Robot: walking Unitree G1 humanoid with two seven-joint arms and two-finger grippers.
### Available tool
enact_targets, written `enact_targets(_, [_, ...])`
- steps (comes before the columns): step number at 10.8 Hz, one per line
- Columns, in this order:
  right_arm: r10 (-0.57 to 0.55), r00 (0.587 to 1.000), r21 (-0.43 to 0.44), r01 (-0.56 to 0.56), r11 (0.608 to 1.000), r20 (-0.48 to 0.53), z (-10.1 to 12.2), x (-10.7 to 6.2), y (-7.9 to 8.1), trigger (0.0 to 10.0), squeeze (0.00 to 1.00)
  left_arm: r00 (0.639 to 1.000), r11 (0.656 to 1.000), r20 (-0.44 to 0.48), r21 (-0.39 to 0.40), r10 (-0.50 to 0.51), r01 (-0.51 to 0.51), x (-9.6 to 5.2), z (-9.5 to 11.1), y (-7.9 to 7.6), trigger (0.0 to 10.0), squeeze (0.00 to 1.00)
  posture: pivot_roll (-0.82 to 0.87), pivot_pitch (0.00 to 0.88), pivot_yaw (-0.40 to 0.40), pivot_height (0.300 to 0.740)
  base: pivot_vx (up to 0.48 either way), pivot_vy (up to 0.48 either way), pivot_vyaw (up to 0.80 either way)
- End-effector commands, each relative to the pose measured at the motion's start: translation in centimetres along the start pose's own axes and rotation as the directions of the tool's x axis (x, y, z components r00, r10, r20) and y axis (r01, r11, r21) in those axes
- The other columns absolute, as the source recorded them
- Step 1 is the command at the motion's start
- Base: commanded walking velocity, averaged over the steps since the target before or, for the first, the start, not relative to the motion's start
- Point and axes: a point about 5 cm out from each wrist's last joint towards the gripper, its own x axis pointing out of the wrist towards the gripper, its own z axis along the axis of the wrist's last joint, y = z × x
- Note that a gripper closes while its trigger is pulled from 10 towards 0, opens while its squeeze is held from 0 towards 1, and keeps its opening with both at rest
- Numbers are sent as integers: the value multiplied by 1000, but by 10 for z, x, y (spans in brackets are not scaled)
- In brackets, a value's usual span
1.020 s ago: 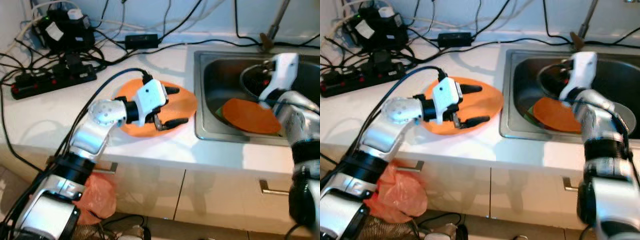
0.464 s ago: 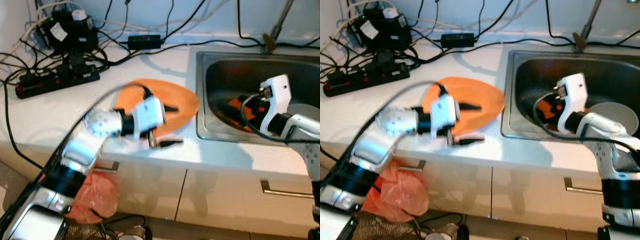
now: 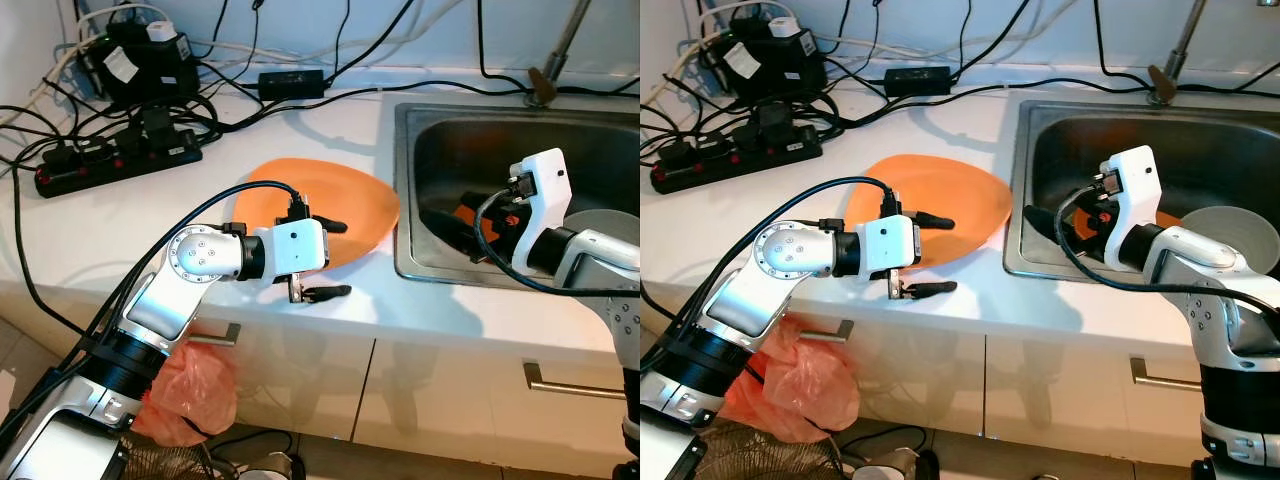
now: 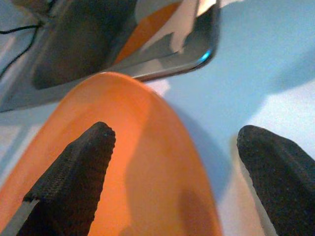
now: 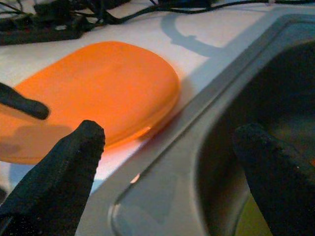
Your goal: Kitchen organization
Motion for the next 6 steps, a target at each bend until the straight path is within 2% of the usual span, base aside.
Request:
enact_targets(1, [5,1000,-6,-5,1000,2,1,-2,3,10000,1000,997,1000,-74,16,3,-2,-2,-10,0,10000,0,73,47,84,740,0,0,0])
enact_targets(2, [-9,1000,-5,9,1000,7,2,-2,2,10000,1000,991,997,-124,64,56,-48,-3,-17,6,10000,0,75,49,84,740,0,0,0])
enact_targets(5, [-8,1000,-1,8,1000,15,4,-2,4,10000,1000,973,984,-208,167,100,-65,-6,-29,11,10000,0,74,51,87,740,0,0,0])
enact_targets(6, [-9,1000,0,9,1000,17,5,-2,5,10000,1000,968,977,-225,201,114,-68,-6,-31,13,7216,0,74,51,87,740,0,0,0])
